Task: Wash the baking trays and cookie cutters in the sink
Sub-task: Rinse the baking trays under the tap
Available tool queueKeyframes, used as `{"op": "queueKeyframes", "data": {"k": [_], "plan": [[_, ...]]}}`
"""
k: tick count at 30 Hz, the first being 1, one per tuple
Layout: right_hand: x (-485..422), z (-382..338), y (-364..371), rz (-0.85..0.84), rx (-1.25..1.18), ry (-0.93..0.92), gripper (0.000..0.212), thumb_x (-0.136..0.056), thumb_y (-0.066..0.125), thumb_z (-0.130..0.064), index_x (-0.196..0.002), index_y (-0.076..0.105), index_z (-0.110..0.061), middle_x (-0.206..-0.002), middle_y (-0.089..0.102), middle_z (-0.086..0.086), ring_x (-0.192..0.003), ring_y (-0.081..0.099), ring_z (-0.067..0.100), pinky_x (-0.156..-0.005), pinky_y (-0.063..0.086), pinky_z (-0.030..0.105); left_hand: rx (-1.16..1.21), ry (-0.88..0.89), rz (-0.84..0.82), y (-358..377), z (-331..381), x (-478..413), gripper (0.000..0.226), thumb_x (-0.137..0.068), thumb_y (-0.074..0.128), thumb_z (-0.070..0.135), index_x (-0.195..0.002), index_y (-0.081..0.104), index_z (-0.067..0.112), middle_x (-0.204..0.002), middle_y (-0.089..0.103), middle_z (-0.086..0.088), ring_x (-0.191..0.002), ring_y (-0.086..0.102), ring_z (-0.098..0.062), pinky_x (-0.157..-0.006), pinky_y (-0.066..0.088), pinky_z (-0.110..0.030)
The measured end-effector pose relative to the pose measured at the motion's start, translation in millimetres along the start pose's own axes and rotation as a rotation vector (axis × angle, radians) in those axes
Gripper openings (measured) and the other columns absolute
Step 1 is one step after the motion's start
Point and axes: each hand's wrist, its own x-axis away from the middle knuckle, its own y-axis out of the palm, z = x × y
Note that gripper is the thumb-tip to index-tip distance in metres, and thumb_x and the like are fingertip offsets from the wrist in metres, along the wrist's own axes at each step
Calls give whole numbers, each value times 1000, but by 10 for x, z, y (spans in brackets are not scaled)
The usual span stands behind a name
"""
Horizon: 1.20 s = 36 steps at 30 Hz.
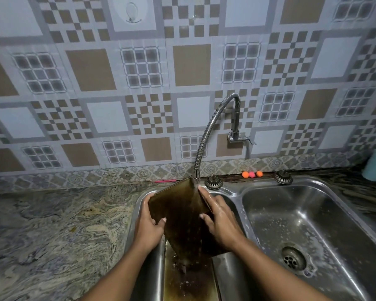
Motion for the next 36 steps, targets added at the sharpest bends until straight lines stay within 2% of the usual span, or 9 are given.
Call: {"op": "queueKeyframes", "data": {"k": [4, 8, 13, 19, 22, 29, 31, 34, 36], "plan": [[-43, 37, -85, 40, -84, 7, 71, -93, 63, -18, -150, 33, -49, -116, 53, -5, -110, 50, 0, -97, 32, 3, 121, -60, 5, 160, 49, -51, 89, -85, 67, -11, -138, 33, 53, -129, 56, 1, -113, 65, -28, -93, 57, -51], [-62, 7, -188, 58, -217, 95, 60, -94, 65, -15, -138, 49, -51, -120, 54, -16, -113, 47, -12, -98, 36, 7, 95, -155, 9, 318, 84, -8, 91, -85, 74, 4, -138, 29, 62, -139, 52, -7, -132, 50, -30, -99, 53, -51], [-129, 65, -332, 108, -355, 245, 50, -91, 67, -5, -129, 61, -37, -124, 59, -13, -97, 48, -21, -78, 36, -6, 189, -276, -38, 536, 107, 65, 95, -78, 83, 26, -143, 24, 63, -141, 53, -13, -123, 59, -27, -99, 53, -52], [2, 333, -486, 194, -475, 467, 38, -93, 64, -2, -122, 68, -27, -104, 67, -2, -85, 66, 23, -65, 56, 19, 175, -280, -105, 633, 125, 157, 78, -89, 74, 19, -144, 32, 54, -97, 74, -14, -89, 73, -23, -76, 59, -35], [89, 481, -504, 182, -423, 556, 35, -96, 61, -6, -126, 66, -23, -112, 63, -1, -91, 64, 13, -70, 54, 17, 184, -251, -109, 691, 264, 167, 78, -90, 73, 16, -143, 33, 56, -99, 73, -16, -90, 70, -18, -65, 48, -20], [44, 694, -491, 81, -335, 673, 31, -98, 58, -8, -126, 65, -20, -114, 70, 1, -91, 64, 11, -85, 48, 25, 187, -183, -41, 897, 573, 243, 79, -90, 74, 17, -150, 32, 44, -104, 70, -10, -88, 68, -15, -62, 41, -15], [43, 665, -481, 2, -318, 715, 32, -97, 60, -11, -129, 62, -17, -110, 67, -3, -92, 63, 13, -86, 46, 26, 174, -172, -16, 923, 616, 260, 76, -90, 73, 17, -151, 34, 40, -100, 69, -7, -85, 68, -14, -64, 45, -18], [111, 613, -371, -72, -331, 765, 42, -97, 61, -11, -139, 54, -10, -132, 60, 7, -119, 58, 23, -104, 41, 30, 131, -164, 17, 915, 621, 186, 71, -89, 74, 22, -150, 40, 37, -99, 66, -10, -81, 66, -15, -69, 51, -25], [196, 600, -267, -85, -353, 776, 42, -97, 61, -11, -139, 54, -8, -137, 57, 7, -121, 56, 21, -101, 38, 25, 103, -176, 24, 880, 634, 121, 70, -86, 77, 26, -148, 45, 36, -112, 67, -19, -95, 69, -24, -84, 57, -35]]}}
